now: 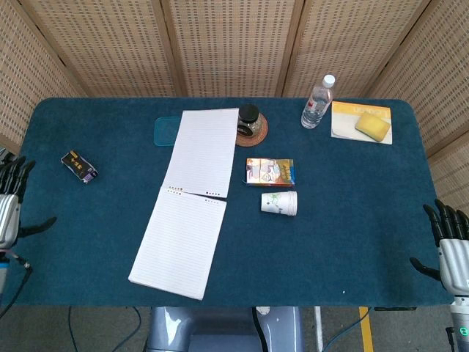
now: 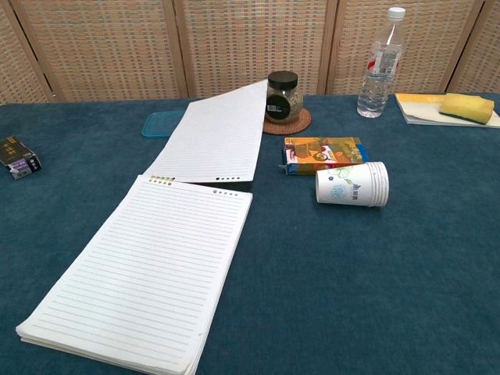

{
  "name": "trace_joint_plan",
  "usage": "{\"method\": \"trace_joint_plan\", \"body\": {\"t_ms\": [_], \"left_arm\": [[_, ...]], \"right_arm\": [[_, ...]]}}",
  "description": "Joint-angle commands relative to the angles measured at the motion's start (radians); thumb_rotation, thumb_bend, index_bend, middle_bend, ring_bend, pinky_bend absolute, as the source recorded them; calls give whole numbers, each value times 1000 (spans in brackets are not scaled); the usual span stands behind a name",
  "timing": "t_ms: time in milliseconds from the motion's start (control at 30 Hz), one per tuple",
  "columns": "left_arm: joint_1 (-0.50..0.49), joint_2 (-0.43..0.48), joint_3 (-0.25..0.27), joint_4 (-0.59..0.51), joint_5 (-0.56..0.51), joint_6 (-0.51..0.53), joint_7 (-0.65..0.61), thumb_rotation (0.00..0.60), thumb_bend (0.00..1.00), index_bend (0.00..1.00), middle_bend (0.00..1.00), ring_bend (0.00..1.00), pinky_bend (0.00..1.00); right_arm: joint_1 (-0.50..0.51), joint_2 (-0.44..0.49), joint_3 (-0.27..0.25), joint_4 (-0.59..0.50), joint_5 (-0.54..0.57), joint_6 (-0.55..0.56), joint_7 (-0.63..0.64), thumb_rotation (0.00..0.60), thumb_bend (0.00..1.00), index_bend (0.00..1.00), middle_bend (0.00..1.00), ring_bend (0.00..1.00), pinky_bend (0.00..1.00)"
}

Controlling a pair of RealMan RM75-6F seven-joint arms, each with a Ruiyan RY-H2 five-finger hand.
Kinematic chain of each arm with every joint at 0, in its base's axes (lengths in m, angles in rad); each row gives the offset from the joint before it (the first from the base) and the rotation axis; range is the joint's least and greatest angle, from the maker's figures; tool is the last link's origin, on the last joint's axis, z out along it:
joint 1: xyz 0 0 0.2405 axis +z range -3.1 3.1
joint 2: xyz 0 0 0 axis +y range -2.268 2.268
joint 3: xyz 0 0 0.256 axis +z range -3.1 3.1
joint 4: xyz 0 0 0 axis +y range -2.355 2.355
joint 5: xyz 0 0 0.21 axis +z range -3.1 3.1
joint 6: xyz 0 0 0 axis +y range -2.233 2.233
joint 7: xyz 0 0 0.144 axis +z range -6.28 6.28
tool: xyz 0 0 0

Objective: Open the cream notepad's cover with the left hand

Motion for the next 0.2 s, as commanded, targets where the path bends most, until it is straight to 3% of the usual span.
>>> {"method": "trace_joint_plan", "body": {"t_ms": [33,200], "left_arm": [[69,-1,62,1,61,60,-18,600,0,0,0,0,0],[113,-23,95,3,102,94,-16,600,0,0,0,0,0]], "right_arm": [[-1,1,0,0,-1,1,0,600,0,0,0,0,0],[-3,2,-1,1,-1,3,4,600,0,0,0,0,0]]}}
